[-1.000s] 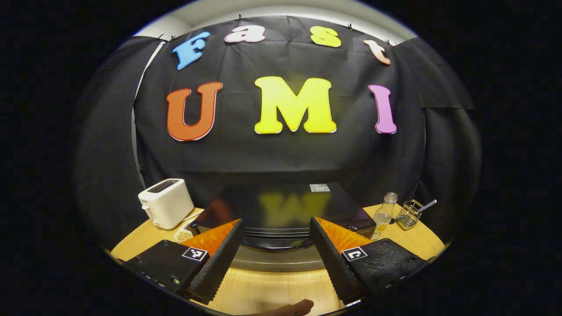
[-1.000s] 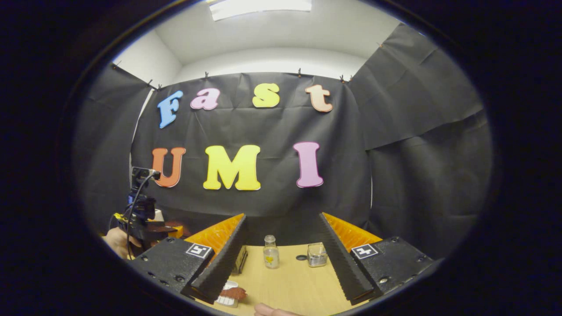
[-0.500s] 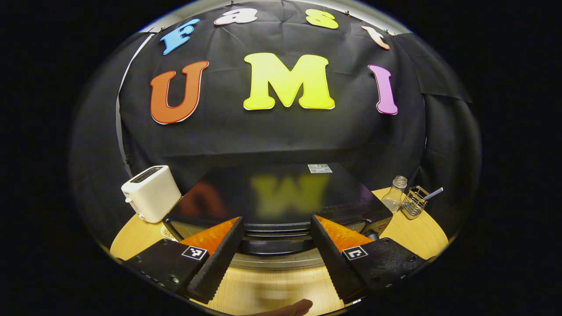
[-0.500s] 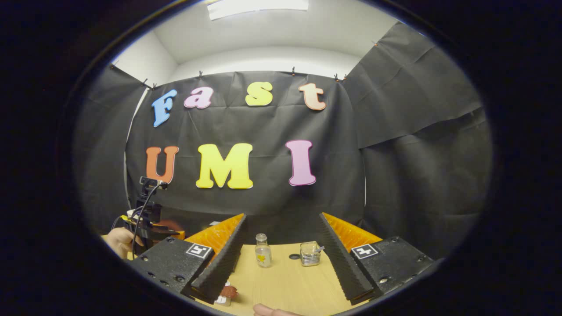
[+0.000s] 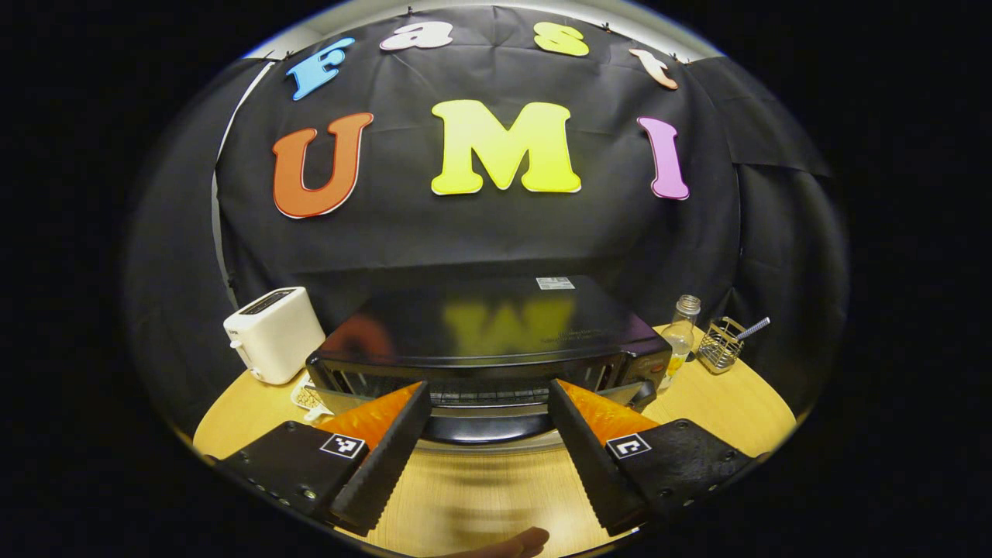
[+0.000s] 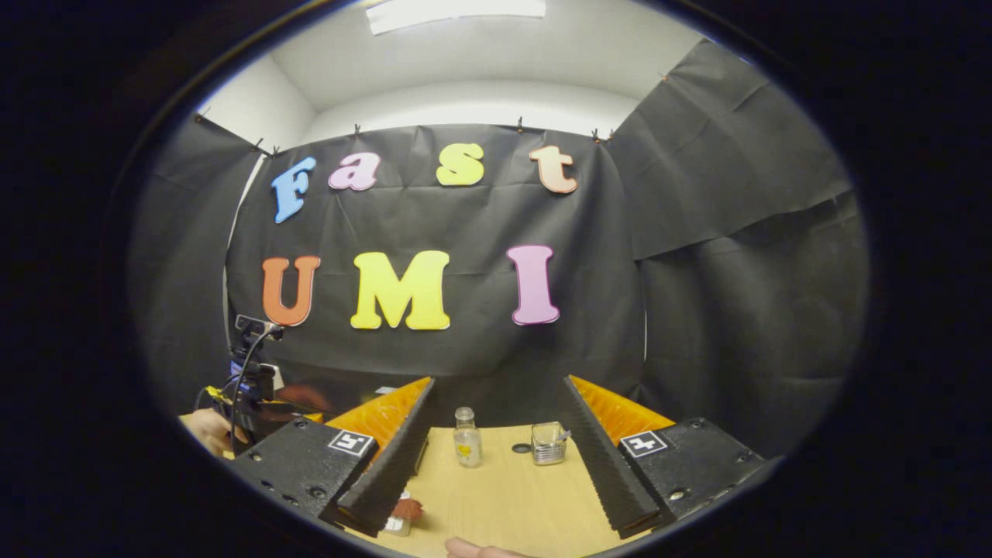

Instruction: Open the electric oven with the left hand, put the food in, and close the electric oven.

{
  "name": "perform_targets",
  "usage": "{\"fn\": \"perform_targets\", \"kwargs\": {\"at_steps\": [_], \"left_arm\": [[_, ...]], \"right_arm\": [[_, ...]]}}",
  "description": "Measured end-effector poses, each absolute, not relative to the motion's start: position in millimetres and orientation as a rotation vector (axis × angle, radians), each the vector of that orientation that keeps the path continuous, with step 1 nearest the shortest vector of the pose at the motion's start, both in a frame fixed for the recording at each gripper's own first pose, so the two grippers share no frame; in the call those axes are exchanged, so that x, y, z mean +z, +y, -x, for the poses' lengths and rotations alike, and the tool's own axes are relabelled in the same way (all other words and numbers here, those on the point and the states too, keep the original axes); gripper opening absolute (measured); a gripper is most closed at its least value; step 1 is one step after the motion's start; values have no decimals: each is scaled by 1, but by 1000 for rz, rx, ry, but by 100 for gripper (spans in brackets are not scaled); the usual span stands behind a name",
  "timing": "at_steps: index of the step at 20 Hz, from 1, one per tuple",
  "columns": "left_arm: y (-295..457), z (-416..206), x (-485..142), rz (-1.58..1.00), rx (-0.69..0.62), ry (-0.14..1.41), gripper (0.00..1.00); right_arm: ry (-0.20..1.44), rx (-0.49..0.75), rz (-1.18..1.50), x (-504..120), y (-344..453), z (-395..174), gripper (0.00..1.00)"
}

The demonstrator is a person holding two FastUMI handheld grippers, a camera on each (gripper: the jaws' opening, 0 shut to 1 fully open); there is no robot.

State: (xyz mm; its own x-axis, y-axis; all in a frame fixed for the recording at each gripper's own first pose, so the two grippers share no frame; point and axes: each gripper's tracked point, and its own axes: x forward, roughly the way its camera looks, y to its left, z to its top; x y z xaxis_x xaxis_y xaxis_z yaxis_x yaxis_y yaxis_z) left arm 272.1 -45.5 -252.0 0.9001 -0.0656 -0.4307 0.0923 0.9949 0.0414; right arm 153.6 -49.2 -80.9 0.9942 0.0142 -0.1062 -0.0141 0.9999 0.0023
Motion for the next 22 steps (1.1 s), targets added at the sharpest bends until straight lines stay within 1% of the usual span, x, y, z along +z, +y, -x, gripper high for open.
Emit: {"fn": "perform_targets", "kwargs": {"at_steps": [4,9,10,11,12,13,14,17,22], "left_arm": [[-45,-245,-260,-66,-80,394,97],[-43,-210,-280,-68,-78,392,97],[-43,-204,-284,-65,-77,392,87],[-43,-198,-290,-66,-77,397,97],[-42,-191,-297,-71,-78,403,97],[-39,-185,-302,-72,-76,400,87],[-37,-180,-307,-61,-74,392,96],[-39,-167,-327,-85,-78,430,95],[-36,-151,-352,-93,-83,548,95]], "right_arm": [[112,15,12,-82,-46,-151,100],[127,43,17,-88,-33,-150,100],[132,47,19,-91,-31,-151,100],[137,49,21,-94,-30,-152,100],[145,51,24,-97,-29,-153,100],[151,55,25,-101,-27,-152,100],[156,58,22,-104,-26,-152,100],[174,70,18,-117,-24,-154,100],[224,77,6,-141,-27,-161,100]]}}
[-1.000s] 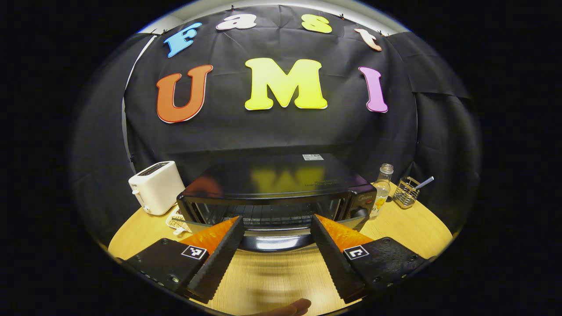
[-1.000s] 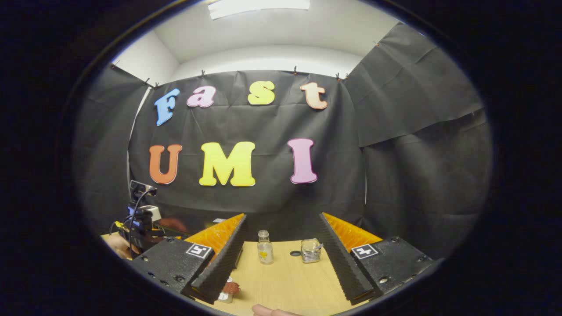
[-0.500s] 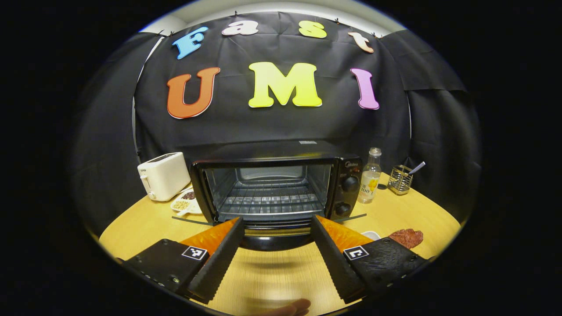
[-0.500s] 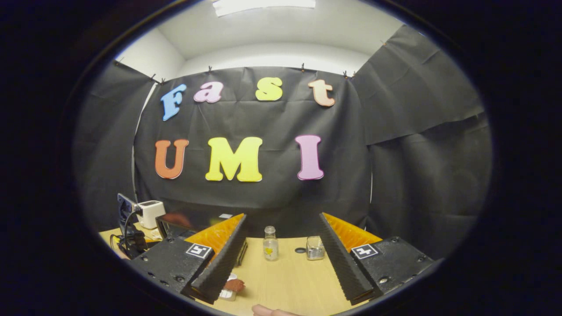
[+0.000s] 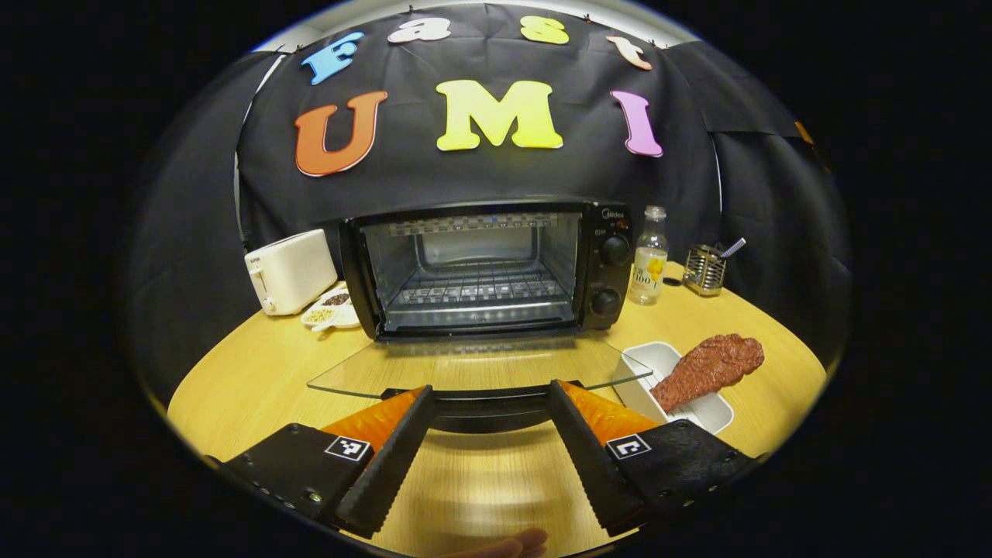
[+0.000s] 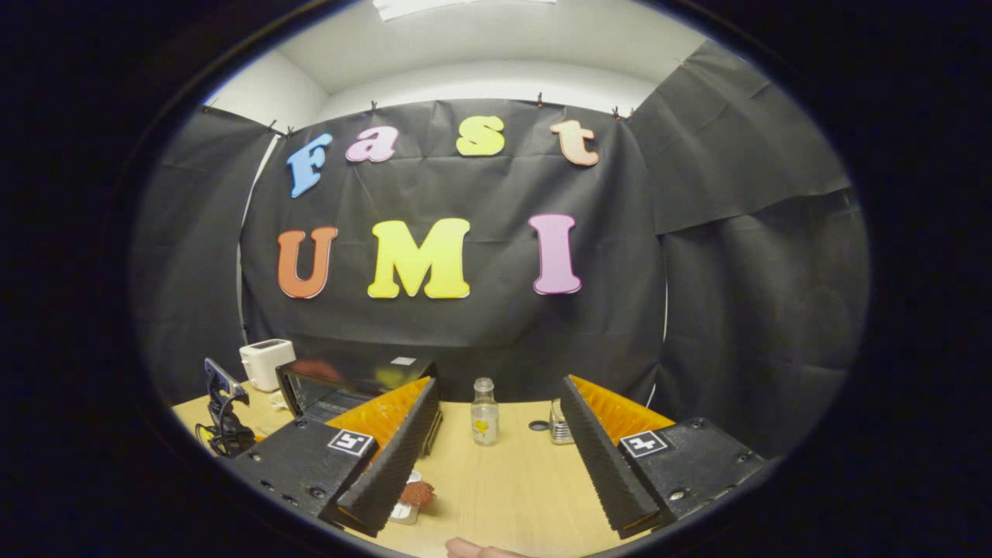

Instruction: Open the electric oven with the left hand, put the food in, and close the electric oven.

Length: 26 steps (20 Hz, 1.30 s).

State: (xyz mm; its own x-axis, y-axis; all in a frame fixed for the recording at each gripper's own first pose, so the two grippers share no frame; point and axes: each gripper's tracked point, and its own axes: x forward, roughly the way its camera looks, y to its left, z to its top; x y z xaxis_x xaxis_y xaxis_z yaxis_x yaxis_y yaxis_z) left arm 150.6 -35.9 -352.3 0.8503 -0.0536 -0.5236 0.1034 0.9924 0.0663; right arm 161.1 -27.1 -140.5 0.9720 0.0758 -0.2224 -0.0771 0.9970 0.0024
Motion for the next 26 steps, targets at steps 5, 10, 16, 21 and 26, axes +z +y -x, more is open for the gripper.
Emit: {"fn": "perform_targets", "kwargs": {"at_steps": [5,10,16,21,26], "left_arm": [[-37,-135,-394,-95,-83,684,95],[-39,-141,-379,-54,-89,645,95],[-28,-130,-291,-35,-84,476,94],[-16,-116,-187,-45,-73,221,94],[-8,-93,-130,-73,-49,134,94]], "right_arm": [[364,86,47,-190,-38,-163,100],[441,107,4,-216,-31,-163,100],[657,205,-8,-279,-8,-174,100],[918,315,-62,-333,18,-176,91],[1086,438,-250,-360,47,-168,89]]}}
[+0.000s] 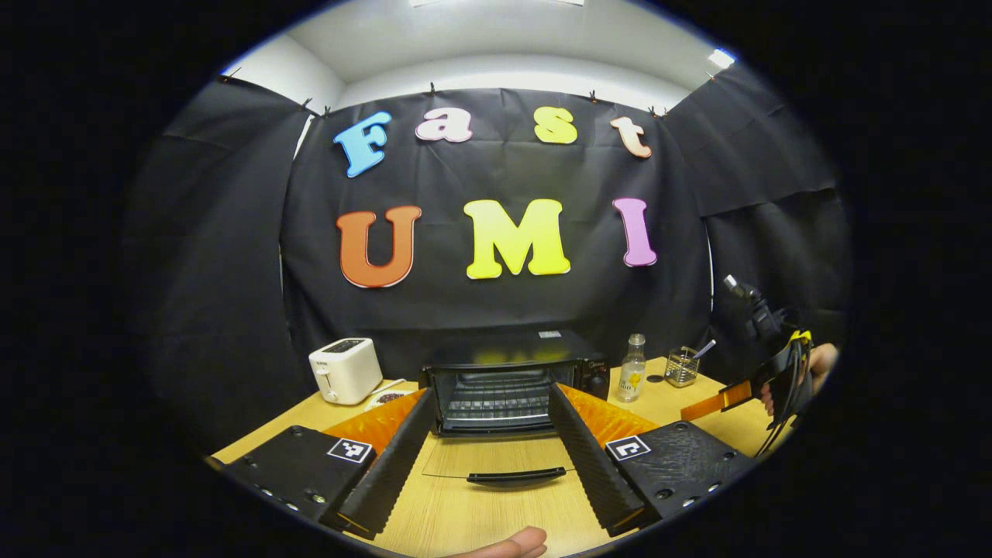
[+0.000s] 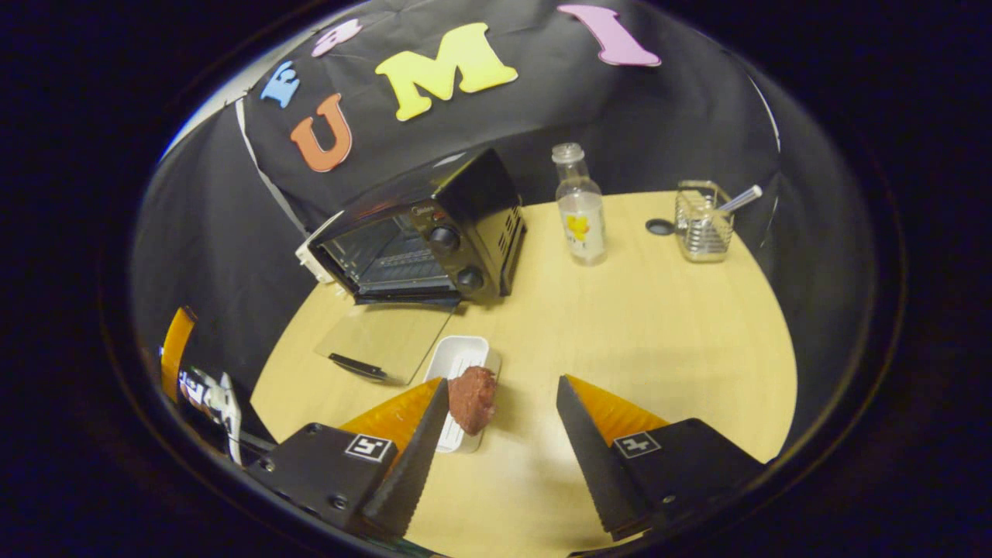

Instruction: Open the electric oven with the left hand, put the food in, and close the electric oven.

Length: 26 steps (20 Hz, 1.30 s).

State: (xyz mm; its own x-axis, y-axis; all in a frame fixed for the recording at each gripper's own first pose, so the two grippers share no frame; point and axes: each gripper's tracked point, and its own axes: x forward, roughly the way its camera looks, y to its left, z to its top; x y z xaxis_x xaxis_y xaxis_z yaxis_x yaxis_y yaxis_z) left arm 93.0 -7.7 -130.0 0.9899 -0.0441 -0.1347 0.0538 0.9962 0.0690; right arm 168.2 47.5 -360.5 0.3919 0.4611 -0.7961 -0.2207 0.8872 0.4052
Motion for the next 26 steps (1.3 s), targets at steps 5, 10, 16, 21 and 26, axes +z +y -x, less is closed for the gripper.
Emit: {"fn": "perform_targets", "kwargs": {"at_steps": [5,10,16,21,26], "left_arm": [[-14,-65,-123,-21,-84,148,94],[-1,-38,-115,-43,-66,128,94],[21,3,-118,-48,-40,122,94],[38,26,-117,-19,-34,126,94],[53,36,-109,-37,-30,114,94]], "right_arm": [[1179,519,-406,-380,75,-158,53],[1140,569,-434,-374,79,-141,11],[960,590,-226,-337,87,-120,7],[846,550,-105,-311,99,-116,5],[709,521,18,-275,124,-125,5]]}}
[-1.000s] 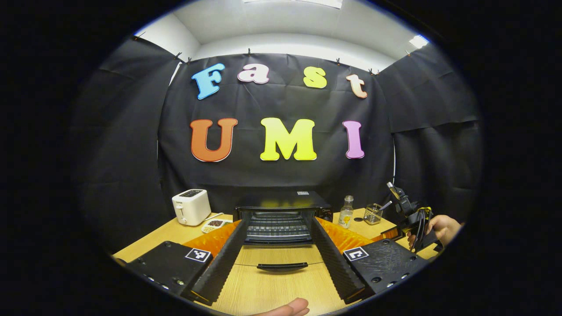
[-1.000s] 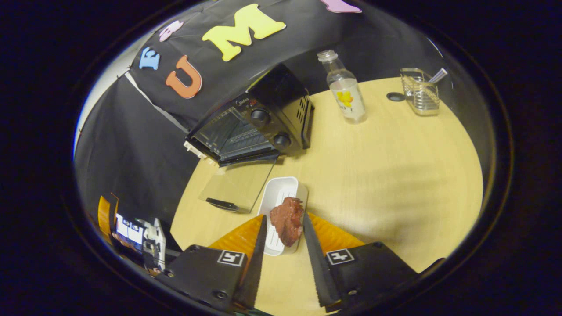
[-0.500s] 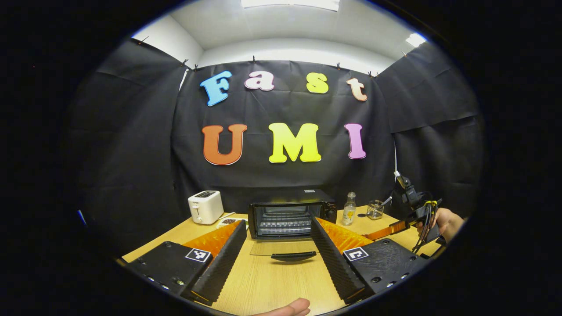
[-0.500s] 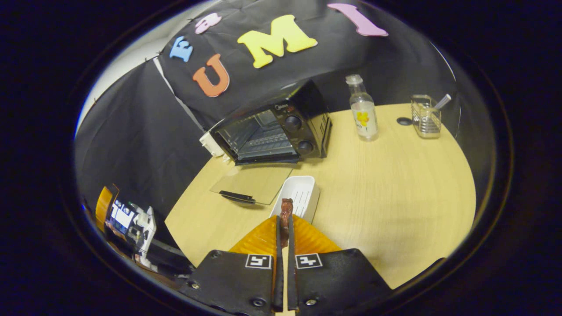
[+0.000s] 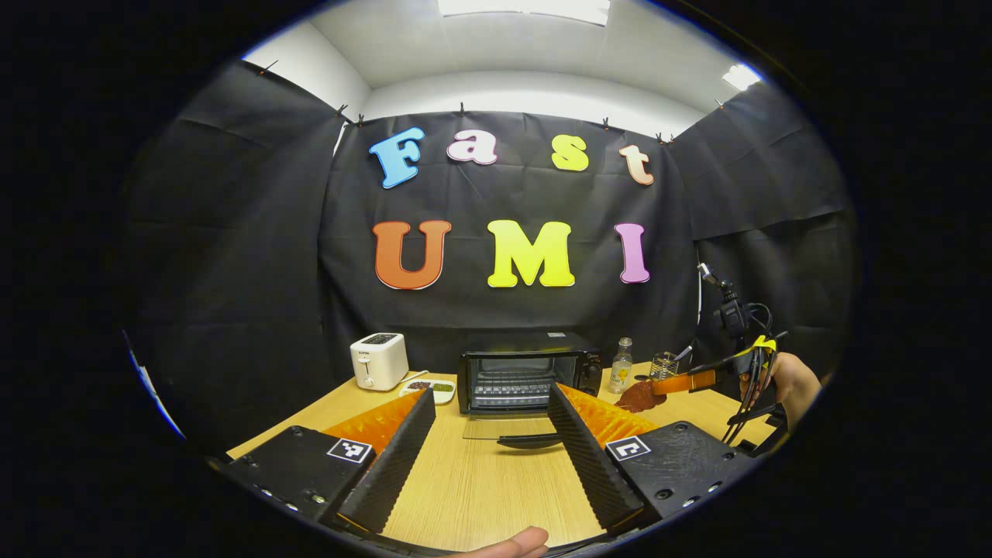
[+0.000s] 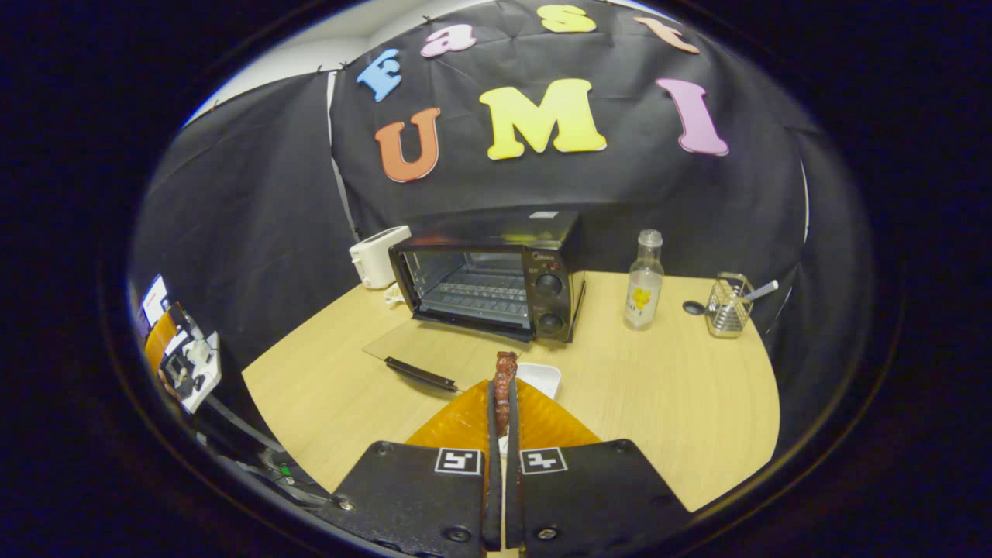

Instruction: Open the electric oven with the left hand, put the food in, and close the electric oven.

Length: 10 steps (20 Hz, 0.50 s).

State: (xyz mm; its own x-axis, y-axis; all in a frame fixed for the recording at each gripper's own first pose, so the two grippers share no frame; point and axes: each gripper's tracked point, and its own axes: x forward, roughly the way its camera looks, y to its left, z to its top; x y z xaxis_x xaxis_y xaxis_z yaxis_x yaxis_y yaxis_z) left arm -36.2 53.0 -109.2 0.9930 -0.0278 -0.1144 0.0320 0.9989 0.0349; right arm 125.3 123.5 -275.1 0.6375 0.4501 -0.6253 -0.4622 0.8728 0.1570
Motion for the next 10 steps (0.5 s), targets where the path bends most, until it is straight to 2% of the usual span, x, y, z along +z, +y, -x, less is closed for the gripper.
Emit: {"fn": "perform_targets", "kwargs": {"at_steps": [6,10], "left_arm": [[67,35,-106,-61,-13,115,94],[76,26,-110,-60,7,125,94]], "right_arm": [[596,533,115,-267,181,-146,5],[565,524,55,-280,221,-167,5]]}}
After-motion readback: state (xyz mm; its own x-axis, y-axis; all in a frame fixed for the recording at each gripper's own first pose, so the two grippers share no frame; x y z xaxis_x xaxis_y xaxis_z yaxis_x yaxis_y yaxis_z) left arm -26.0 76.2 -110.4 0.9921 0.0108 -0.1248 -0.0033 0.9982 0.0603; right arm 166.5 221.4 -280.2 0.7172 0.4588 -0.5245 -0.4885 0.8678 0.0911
